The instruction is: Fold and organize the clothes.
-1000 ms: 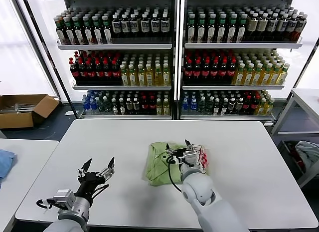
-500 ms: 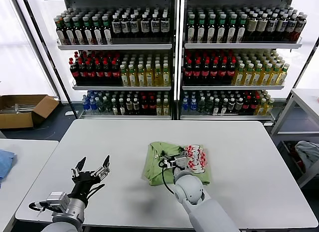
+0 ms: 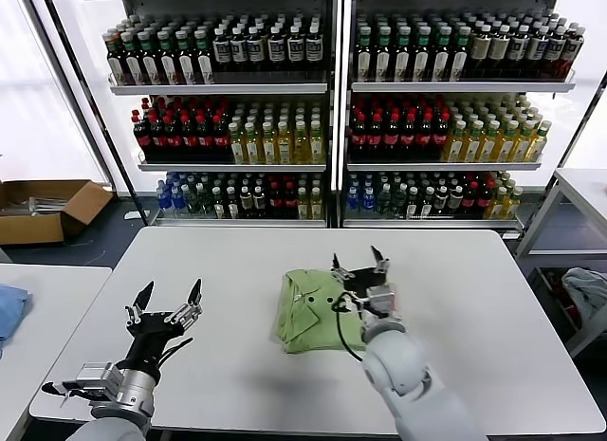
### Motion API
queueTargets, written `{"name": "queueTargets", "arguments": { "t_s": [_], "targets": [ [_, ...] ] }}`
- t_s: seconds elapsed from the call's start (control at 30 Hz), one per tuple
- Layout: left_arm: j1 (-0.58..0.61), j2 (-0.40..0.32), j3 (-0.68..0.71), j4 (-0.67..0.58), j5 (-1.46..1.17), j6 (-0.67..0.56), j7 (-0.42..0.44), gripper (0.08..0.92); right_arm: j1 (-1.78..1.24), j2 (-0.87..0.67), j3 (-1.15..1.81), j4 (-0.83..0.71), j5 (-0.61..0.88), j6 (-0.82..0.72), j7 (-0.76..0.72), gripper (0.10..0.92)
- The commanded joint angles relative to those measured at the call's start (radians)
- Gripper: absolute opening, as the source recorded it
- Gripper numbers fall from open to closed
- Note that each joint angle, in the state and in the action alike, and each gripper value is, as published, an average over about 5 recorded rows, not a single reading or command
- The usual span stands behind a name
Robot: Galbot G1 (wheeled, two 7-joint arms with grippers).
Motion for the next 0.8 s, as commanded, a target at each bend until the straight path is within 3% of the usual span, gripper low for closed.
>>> {"name": "queueTargets", "arguments": {
  "t_s": [0.03, 0.33, 0.8],
  "targets": [
    [-0.056, 0.018, -0.016, 0.061, 0.001, -0.028, -0.004, 0.823, -0.367, -0.209, 0.324, 0.220, 0.017, 0.037, -0.040, 0.823],
    [-0.070, 0.007, -0.032, 0.089, -0.031, -0.009, 0.005, 0.823, -0.403, -0.176, 0.459, 0.253, 0.027, 0.107, -0.173, 0.823],
    [-0.046, 0.008, -0.025, 0.072, -0.016, -0.017, 0.019, 0.823, -0.407, -0.145, 0.441, 0.257, 0.018, 0.076, -0.111, 0.823]
  ]
}}
